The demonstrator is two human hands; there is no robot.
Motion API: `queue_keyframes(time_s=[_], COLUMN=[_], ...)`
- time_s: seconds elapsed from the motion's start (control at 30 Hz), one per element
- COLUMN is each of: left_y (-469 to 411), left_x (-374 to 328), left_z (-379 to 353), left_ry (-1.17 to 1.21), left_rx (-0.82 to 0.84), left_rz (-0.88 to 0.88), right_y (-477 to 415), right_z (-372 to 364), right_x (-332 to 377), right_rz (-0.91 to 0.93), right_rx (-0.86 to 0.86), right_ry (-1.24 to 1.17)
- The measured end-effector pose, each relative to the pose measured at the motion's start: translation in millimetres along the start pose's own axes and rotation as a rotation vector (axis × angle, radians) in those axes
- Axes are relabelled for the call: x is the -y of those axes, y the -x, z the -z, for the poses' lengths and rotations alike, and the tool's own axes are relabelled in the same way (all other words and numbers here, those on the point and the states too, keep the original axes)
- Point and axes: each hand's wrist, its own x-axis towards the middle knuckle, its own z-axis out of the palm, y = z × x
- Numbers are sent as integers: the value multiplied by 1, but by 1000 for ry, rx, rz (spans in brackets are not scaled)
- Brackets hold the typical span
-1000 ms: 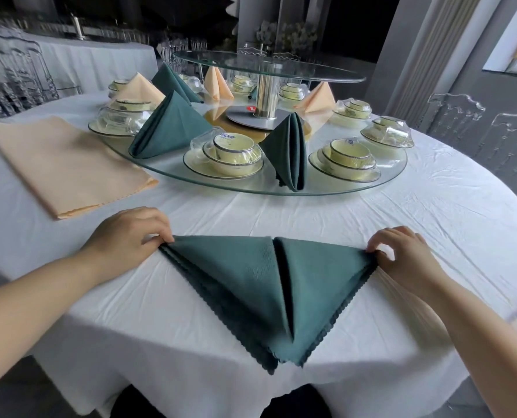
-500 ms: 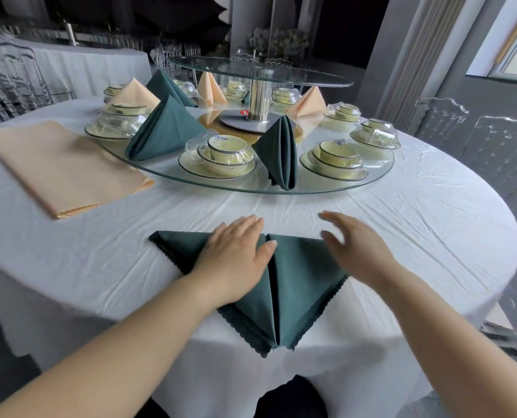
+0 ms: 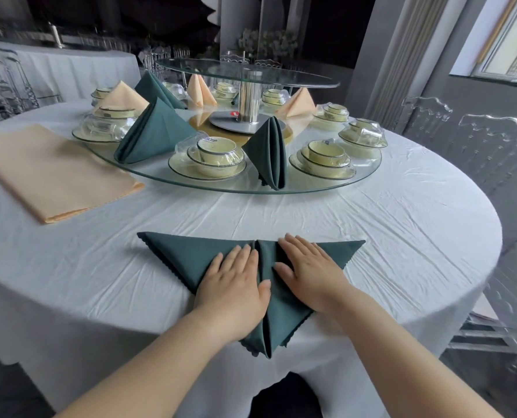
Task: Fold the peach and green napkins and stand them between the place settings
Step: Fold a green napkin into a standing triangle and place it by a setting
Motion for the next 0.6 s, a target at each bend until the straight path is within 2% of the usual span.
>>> queue_keyframes(time_s=[0.2, 0.3, 0.37, 0.43, 0.5, 0.6], left_y=[2, 2, 3, 4, 5, 4], left_x=[0, 1, 1, 0, 1, 3], left_z=[0, 0, 1, 1, 0, 0], left_ry=[36, 79, 126, 163, 176, 179], left_rx=[-11, -38, -47, -60, -74, -65], left_rz=[11, 21, 41, 56, 67, 84], right_y=[18, 19, 13, 3, -5, -10], right_z=[11, 17, 21, 24, 21, 3], right_x=[-57, -56, -41, -16, 10, 25], right_rz=[-309, -367, -267, -65, 105, 176], right_rx=[-16, -55, -146, -184, -134, -16], right_ry=[-38, -23, -20, -94, -166, -152])
